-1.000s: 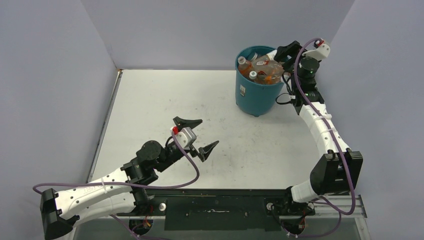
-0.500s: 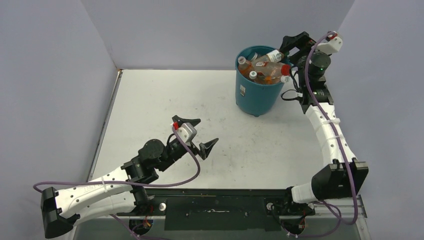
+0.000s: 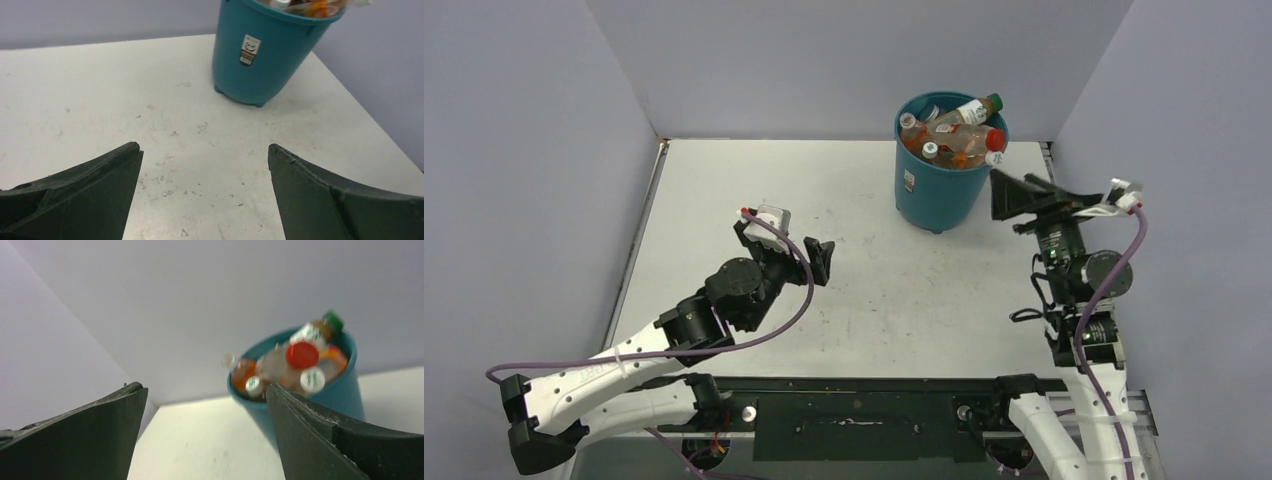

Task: Put the plastic bottles in the bin
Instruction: Reset both arms

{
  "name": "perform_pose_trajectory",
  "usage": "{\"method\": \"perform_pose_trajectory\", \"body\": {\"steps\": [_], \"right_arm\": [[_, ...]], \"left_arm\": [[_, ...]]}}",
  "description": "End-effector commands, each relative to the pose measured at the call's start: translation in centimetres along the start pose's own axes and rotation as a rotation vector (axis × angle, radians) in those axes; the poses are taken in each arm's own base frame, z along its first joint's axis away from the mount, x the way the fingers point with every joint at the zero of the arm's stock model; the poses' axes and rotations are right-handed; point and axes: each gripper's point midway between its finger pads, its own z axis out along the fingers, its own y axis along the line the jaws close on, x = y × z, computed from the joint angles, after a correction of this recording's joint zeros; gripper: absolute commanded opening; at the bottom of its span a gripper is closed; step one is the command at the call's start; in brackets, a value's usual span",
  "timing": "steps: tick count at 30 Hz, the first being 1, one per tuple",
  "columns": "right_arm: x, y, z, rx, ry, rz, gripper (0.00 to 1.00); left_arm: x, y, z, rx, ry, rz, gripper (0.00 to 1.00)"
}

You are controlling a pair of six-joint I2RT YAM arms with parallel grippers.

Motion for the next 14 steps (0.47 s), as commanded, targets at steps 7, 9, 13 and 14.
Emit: {"method": "perform_pose_trajectory", "body": {"steps": [7, 9, 13, 14], "right_arm": [[15.7, -4.2, -7.7, -0.004, 0.335, 0.248, 0.91], [16.3, -4.3, -8.1, -0.01, 0.33, 0.282, 0.9], [17.6, -4.9, -8.3, 0.022, 0.369, 0.284, 0.9], [18.0, -5.2, -8.3, 0.035, 0.384, 0.282, 0.9]], "left_arm": [[2.3, 4.7, 0.4, -0.362, 0.094, -0.122, 0.96], [2.7, 4.5, 0.5, -0.365, 0.104, -0.141, 0.96], [2.7, 4.5, 0.4, -0.369, 0.107, -0.159, 0.96], [2.6, 4.5, 0.4, -0.366, 0.099, -0.162, 0.96]]}}
